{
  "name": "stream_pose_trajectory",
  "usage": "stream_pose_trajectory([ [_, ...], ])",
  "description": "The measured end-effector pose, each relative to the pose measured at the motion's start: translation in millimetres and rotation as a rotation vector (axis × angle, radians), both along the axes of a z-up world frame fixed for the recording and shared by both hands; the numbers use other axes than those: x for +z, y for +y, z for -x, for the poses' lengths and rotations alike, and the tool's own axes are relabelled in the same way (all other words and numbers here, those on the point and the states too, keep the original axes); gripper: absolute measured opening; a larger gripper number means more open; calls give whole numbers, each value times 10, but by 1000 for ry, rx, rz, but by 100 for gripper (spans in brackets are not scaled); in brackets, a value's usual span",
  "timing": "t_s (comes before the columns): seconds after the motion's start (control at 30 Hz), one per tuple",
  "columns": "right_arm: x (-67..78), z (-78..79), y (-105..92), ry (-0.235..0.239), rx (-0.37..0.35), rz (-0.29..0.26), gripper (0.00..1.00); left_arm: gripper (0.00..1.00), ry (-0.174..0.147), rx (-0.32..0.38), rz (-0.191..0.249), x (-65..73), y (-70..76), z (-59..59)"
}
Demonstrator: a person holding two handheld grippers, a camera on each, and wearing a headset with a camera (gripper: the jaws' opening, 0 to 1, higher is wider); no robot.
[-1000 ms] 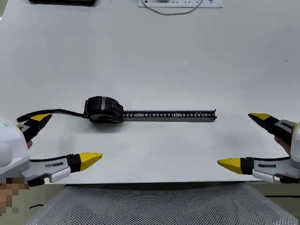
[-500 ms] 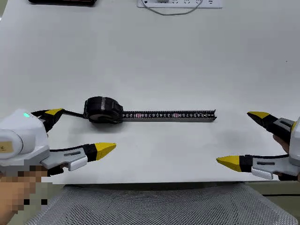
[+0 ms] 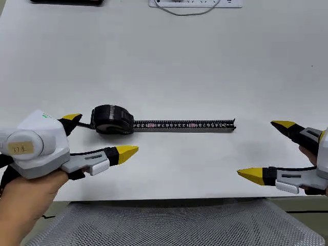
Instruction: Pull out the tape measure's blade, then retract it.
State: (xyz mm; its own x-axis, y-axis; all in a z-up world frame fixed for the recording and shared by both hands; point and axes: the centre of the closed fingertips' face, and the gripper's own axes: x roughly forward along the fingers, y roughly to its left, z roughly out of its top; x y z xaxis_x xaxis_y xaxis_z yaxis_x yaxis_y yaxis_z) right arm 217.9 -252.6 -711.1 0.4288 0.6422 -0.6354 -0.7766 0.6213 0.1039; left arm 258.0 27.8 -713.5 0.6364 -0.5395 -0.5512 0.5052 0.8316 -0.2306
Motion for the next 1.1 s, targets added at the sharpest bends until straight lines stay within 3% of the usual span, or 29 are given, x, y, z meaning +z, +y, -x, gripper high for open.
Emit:
stream_pose_trajectory([
  [0.67,-21,-39,13,5,14,-4,86,95,11,12,2,-72,-132,-6],
  [0.9,-24,-67,19,3,22,-1,85,94,8,51,16,-70,-131,-30],
  [1.1,-32,-108,26,4,42,9,82,88,4,102,2,-86,-100,-73],
])
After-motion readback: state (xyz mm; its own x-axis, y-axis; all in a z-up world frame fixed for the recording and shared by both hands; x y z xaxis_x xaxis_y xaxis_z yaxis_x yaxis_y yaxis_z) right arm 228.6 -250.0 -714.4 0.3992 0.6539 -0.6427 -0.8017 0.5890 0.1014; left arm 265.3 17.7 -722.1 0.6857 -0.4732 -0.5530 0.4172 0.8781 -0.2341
